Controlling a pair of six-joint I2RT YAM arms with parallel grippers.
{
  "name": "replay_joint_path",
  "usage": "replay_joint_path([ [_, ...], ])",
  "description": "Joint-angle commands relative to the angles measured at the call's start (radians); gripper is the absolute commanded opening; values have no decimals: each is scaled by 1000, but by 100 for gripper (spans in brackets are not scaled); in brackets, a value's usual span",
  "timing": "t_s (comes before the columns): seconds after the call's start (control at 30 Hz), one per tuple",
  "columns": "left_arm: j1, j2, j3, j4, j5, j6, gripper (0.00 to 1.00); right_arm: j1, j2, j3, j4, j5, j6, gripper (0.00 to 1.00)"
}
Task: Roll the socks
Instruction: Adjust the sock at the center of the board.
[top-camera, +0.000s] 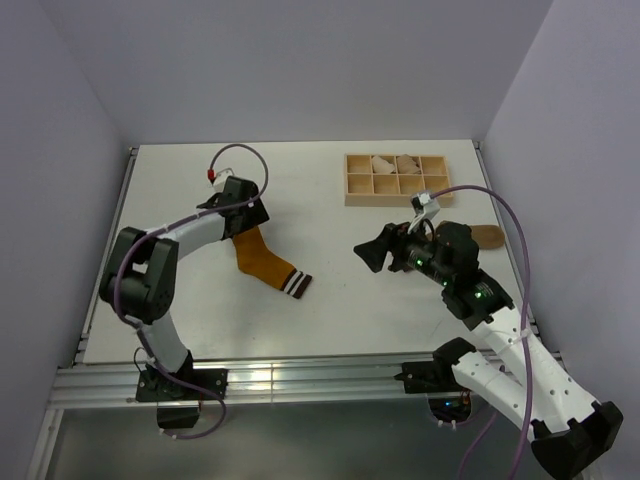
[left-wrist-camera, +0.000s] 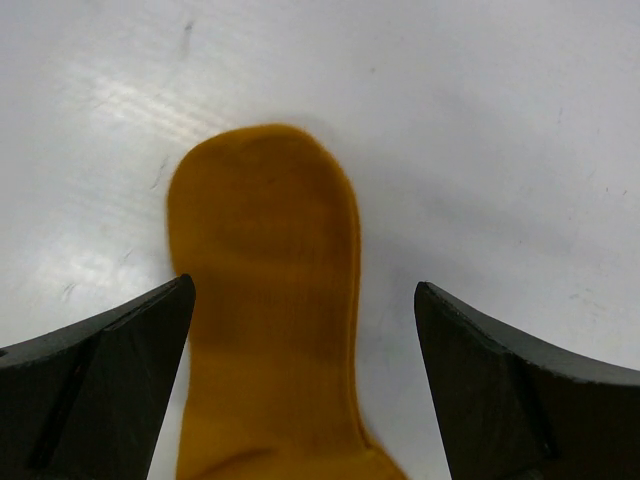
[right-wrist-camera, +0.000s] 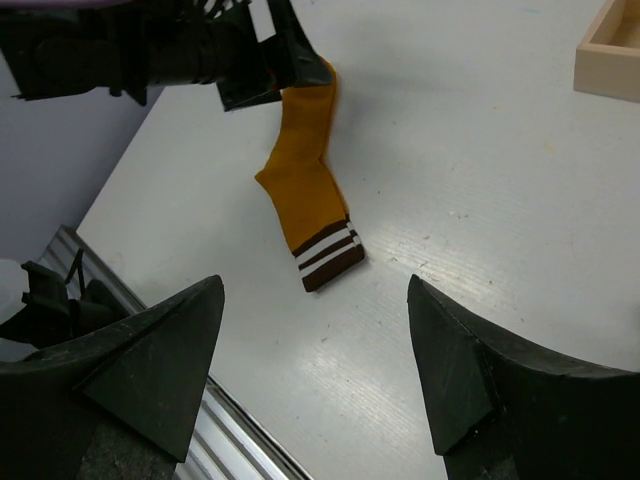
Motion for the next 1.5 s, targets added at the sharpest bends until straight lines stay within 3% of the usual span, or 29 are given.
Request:
replay_joint_path([
  [0.0,-1,77,86,107,45,83,98,16,-2,-10,40,5,-20,81],
  [0.53,-13,253,171,267,263,245,99,36,21,-50,66,19,-21,80],
  [0.9,-110,272,188,302,347,292,99,59,27,-67,72,52,-26,80],
  [1.1,-187,319,230,301,337,292,99,82,26,-67,69,73,-29,80],
  [1.27,-188,359,319,284,188,273,100,94,12,-64,52,108,-42,80],
  [1.47,-165,424,442,279,199,249,100,106,20,-51,58,127,-69,80],
])
